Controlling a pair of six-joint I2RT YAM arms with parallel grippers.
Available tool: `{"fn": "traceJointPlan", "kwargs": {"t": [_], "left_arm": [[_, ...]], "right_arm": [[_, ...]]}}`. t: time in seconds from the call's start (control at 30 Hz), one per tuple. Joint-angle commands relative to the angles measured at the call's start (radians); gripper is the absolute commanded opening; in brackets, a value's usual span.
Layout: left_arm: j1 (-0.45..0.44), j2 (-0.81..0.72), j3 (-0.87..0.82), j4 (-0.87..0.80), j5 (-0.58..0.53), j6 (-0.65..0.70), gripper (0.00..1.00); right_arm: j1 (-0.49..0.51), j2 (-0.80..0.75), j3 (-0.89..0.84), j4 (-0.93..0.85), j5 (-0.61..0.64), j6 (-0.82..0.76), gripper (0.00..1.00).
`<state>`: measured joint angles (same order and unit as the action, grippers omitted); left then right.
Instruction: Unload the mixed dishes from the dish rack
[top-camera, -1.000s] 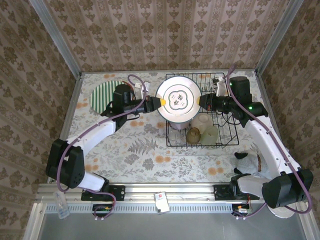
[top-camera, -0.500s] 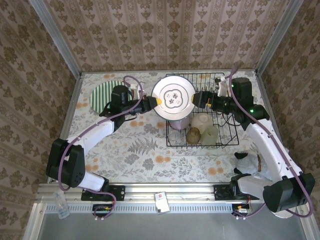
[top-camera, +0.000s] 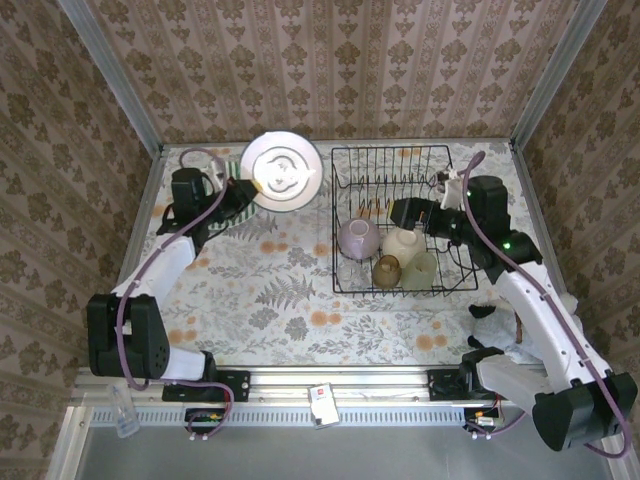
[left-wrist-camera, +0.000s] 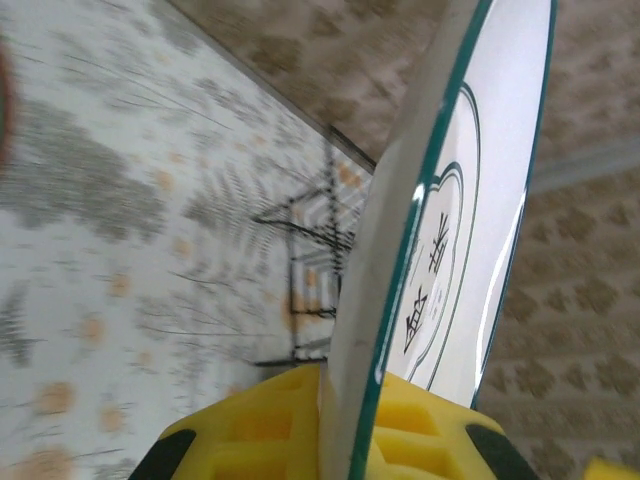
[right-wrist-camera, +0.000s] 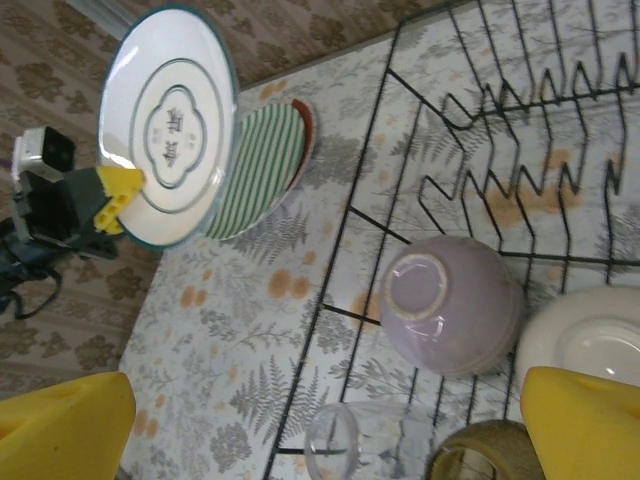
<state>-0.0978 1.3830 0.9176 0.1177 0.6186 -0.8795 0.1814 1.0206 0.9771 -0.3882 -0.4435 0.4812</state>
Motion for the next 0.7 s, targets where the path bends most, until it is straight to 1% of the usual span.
{"fn": "traceJointPlan", "kwargs": {"t": [0.0,0.13,0.3,0.4,0.5,0.67], "left_arm": [[0.06,-0.031,0.045,-0.087,-0.054,0.029,0.0],[0.148,-0.01,0.059,-0.122,-0.087,0.019,0.0],[0.233,0.06,0.068,-0.101,-0.075,-0.025,0.0],[0.271,0.106,0.085,-0.102,-0.063,-0.041,0.0],[0.294,0.152,0.101,-0.103,-0.062,-0.041,0.0],[0.3,0.225,0.116,-0.08,-0.077,-0.037,0.0]], "right_arm": [[0.005,-0.051,-0.044,0.031,0.124,0.029,1.0],[0.006,-0.049,-0.045,-0.025,0.213,0.037,1.0],[0.005,-0.053,-0.057,-0.043,0.247,0.031,1.0],[0.005,-0.085,-0.09,-0.01,0.23,0.033,1.0],[0.004,-0.127,-0.118,0.032,0.158,0.017,1.0],[0.006,-0.174,-0.135,0.045,0.106,-0.011,1.0]]}}
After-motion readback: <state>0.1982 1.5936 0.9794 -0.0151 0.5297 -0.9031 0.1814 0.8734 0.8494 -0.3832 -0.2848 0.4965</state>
